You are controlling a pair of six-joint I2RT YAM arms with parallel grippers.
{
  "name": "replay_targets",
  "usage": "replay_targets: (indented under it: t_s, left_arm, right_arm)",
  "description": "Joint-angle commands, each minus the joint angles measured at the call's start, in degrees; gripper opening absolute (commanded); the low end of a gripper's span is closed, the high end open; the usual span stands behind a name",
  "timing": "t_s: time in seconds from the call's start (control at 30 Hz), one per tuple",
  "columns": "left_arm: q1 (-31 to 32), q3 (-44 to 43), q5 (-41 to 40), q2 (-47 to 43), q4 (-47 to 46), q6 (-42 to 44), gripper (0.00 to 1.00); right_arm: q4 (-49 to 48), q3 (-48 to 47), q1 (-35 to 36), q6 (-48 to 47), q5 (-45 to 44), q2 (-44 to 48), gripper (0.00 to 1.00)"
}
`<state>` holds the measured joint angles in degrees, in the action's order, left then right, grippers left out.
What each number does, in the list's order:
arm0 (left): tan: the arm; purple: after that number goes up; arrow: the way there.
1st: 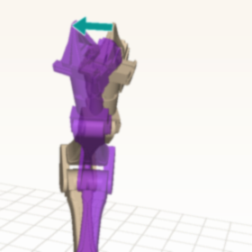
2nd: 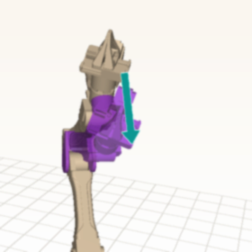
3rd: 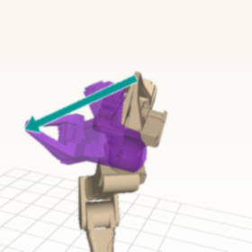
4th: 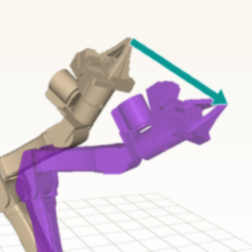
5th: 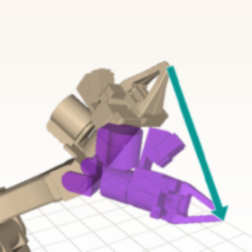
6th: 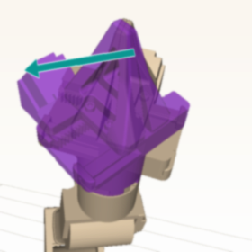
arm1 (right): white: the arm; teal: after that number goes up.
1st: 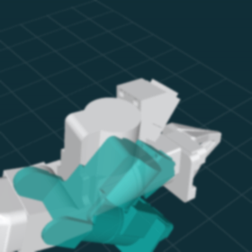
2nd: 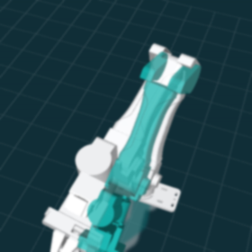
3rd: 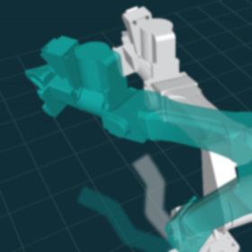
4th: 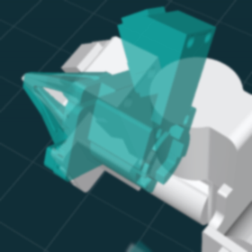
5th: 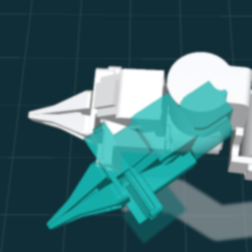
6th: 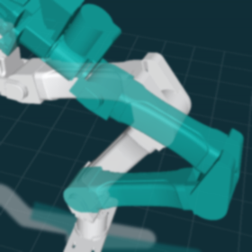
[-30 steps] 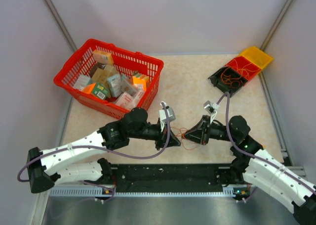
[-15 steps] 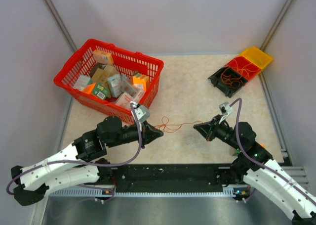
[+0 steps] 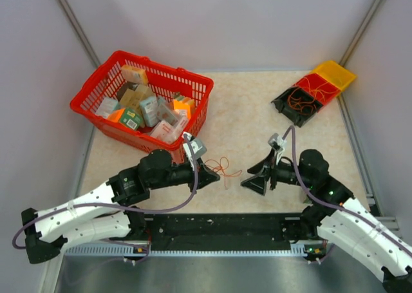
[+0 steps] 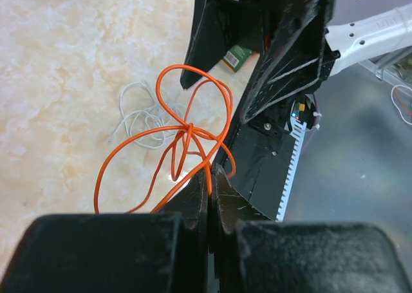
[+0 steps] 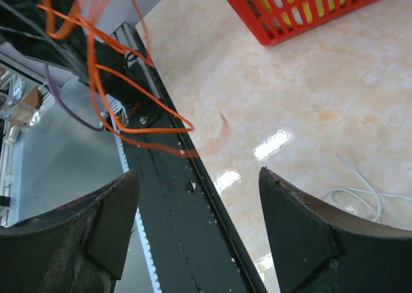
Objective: Untangle the cables
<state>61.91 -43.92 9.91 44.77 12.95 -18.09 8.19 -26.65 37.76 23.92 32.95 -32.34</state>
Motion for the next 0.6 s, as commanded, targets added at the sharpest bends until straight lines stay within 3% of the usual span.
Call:
replay_targets:
  t_s: [0.0, 0.13, 0.3, 0.47, 0.57]
  left_arm:
    - [0.0, -0.6, 4.5, 2.3, -4.0, 0.0, 0.0]
    - [0.1, -0.9, 7.7, 4.8, -4.8, -1.0, 0.0]
    - [0.0, -1.3, 12.9, 6.8, -7.6, -1.5, 0.0]
    - [0.0, -1.4, 17.7, 9.5, -8.9, -1.6, 0.0]
    - [0.0, -1.5, 18.7, 10.3, -9.5, -1.6, 0.0]
  right_arm:
    - [3.2, -5.2, 0.6, -4.1, 0.2, 6.9, 0.81]
    - [-7.4, -4.0, 0.7, -0.7, 12.5, 4.3, 0.87]
    - [-14.5, -3.2, 1.3, 0.9, 12.3, -1.4, 0.86]
    - [-28.8, -0.2, 2.4, 9.6, 12.9, -6.8, 0.7]
    - [-30.1, 0.2, 4.2, 10.2, 11.9, -8.6, 0.58]
